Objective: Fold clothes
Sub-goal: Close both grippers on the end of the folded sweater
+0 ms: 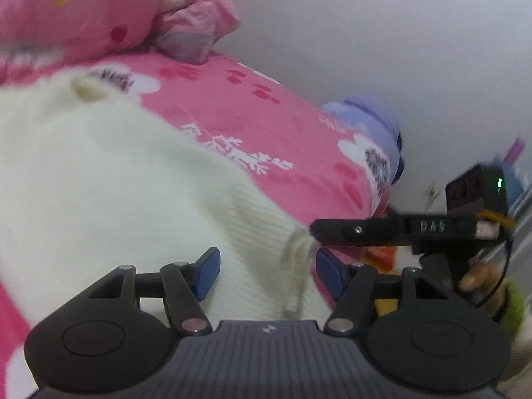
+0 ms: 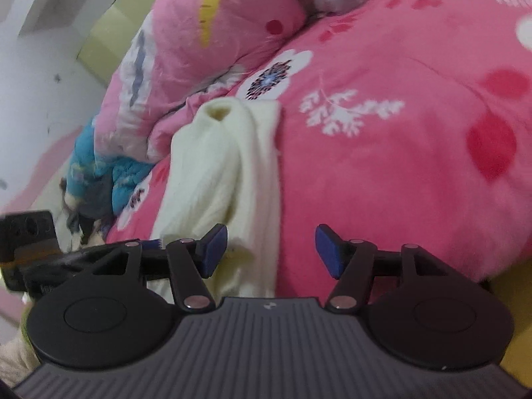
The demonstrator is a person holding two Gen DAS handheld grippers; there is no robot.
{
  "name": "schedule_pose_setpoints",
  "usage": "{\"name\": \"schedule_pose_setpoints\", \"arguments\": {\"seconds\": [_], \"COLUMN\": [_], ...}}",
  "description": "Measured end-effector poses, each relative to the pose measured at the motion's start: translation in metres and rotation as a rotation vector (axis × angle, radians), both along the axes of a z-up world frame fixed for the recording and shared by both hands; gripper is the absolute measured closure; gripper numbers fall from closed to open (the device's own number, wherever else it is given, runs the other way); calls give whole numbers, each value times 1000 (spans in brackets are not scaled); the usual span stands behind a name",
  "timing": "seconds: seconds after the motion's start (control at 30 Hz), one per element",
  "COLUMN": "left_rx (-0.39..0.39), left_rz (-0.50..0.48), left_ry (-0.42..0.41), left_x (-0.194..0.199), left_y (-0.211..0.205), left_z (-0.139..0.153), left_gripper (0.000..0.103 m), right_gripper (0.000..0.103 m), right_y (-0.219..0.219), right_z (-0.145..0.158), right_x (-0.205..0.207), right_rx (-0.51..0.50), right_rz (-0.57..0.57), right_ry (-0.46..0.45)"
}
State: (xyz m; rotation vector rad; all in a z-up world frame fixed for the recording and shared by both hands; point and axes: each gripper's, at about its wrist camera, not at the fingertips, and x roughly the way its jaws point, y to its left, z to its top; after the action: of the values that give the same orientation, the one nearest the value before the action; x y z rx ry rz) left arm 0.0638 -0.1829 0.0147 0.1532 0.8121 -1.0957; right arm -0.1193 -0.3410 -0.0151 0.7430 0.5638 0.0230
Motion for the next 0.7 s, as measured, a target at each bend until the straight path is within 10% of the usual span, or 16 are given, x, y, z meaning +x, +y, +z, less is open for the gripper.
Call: {"name": "schedule_pose_setpoints", "arguments": {"seconds": [0.13, 0.43, 0.7], "left_rx": [45, -14, -35], "left_rz": [-4, 27, 0], "left_ry": [-123, 5, 44], "left_x": [-13, 2, 7], "left_y": [-17, -8, -5], "left_z": [-1, -3, -3], "left_gripper": [41, 53, 92], "right_gripper": [51, 91, 96], "right_y": [-4, -7, -21], "right_z": [-10, -20, -22], "right_x": [-1, 8, 19], "right_rx": [72, 180, 221], "right_rz": [-11, 43, 95], "right_ry": [-37, -88, -115]}}
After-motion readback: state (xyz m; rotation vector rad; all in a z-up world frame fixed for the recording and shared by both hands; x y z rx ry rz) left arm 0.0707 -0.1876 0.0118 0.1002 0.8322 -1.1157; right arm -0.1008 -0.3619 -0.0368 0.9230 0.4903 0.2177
